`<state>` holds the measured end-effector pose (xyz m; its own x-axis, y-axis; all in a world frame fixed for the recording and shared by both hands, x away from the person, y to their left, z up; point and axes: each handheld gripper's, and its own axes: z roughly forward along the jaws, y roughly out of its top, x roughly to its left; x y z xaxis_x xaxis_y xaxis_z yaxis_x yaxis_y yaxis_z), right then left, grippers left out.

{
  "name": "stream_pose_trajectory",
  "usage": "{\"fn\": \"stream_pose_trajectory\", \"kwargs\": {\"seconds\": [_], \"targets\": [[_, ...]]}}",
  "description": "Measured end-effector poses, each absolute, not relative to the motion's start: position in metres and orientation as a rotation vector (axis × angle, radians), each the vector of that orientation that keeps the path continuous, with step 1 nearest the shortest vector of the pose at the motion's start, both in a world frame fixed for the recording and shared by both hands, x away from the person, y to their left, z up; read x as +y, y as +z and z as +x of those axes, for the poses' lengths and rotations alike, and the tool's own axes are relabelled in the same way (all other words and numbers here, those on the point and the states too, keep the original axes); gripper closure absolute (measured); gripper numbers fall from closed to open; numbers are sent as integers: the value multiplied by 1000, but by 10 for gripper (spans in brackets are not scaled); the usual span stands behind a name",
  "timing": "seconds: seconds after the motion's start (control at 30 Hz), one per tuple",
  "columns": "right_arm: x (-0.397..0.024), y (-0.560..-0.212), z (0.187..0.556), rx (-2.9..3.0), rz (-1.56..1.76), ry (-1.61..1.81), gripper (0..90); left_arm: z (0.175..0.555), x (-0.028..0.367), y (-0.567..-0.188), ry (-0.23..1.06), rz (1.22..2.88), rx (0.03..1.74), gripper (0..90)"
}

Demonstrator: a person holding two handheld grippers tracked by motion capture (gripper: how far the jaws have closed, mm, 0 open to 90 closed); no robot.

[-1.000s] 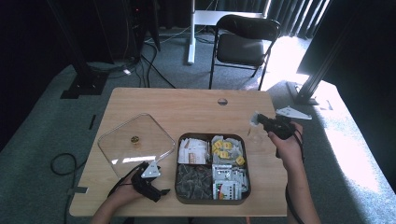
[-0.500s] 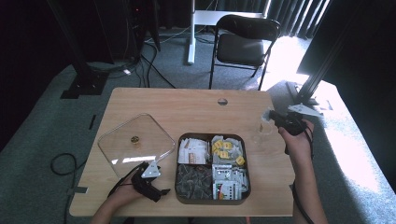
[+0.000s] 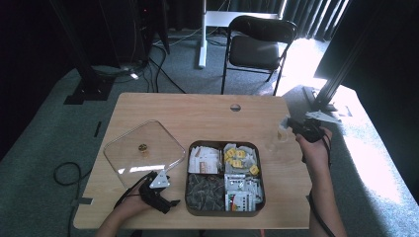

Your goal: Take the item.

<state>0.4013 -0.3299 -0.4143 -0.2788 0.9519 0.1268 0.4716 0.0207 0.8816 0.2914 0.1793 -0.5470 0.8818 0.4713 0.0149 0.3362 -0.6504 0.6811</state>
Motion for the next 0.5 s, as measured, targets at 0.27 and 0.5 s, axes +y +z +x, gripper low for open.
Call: {"fn": "stream_pose_trajectory", "kwargs": {"seconds": [0.27, 0.5], "targets": [[-331, -432, 407, 1810, 1490, 1158, 892, 291, 179, -547, 247, 2337, 577, 23], [-332, -443, 410, 1832, 1527, 1142, 877, 291, 179, -547, 247, 2336, 578, 23]]}}
